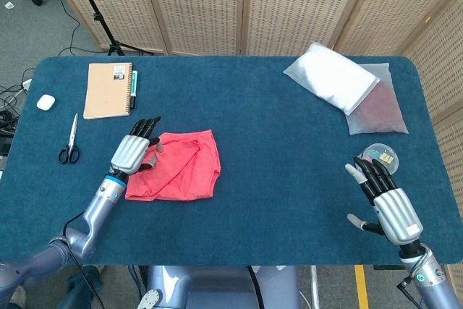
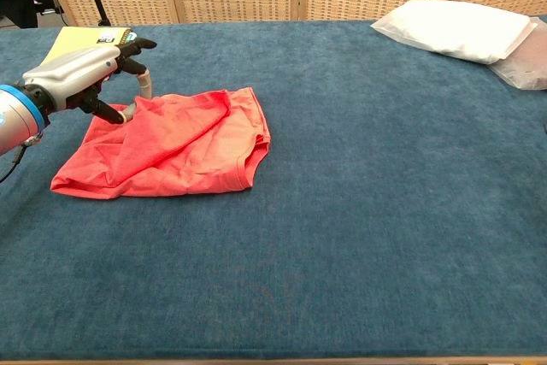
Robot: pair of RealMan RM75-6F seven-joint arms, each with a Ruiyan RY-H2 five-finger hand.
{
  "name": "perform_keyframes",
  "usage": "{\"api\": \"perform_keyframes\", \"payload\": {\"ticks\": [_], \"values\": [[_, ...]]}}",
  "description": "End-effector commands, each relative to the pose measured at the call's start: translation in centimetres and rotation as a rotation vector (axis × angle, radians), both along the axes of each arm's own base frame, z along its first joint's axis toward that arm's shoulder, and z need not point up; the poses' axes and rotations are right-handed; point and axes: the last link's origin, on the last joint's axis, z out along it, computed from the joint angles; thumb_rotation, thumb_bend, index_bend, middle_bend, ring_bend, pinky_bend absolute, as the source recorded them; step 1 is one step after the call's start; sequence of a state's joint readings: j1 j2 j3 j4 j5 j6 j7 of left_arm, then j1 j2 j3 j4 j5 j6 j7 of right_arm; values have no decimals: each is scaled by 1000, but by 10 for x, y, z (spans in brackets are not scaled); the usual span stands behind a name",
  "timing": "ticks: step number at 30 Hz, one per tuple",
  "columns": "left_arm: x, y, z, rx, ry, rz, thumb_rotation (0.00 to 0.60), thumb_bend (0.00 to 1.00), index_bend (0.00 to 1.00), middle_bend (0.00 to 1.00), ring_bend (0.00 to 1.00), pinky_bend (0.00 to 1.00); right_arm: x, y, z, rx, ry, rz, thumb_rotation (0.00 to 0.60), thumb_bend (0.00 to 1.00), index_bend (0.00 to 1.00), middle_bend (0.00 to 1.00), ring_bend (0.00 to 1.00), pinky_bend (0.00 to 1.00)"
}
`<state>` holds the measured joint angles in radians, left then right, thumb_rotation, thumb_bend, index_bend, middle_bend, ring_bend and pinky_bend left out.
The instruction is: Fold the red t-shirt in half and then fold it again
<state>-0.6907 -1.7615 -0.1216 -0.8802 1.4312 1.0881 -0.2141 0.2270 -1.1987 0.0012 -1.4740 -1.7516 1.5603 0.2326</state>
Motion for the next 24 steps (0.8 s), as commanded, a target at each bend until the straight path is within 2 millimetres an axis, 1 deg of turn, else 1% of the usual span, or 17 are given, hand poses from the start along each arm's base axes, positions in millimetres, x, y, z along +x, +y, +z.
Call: {"api": "perform_keyframes", "payload": {"ticks": [1,5,8,13,19,24], "values": [[13,-4,3,13,-1,-61,600,484,700,0,0,0,0,0,0,0,-1,1,600,0,0,0,0,0],[30,-11,1,14,17,-143,600,484,701,0,0,0,0,0,0,-1,-1,1,600,0,0,0,0,0],[42,-18,-7,5,51,-203,600,484,701,0,0,0,1,1,0,0,0,3,600,0,0,0,0,0],[56,-26,-18,-6,67,-254,600,482,702,0,0,0,1,1,1,-2,-3,5,600,0,0,0,0,0],[67,-34,-31,-19,108,-323,600,479,702,0,0,0,1,1,3,-3,-8,3,600,0,0,0,0,0],[70,-39,-38,-33,141,-362,600,466,702,0,0,0,1,1,3,-2,-7,6,600,0,0,0,0,0]]}}
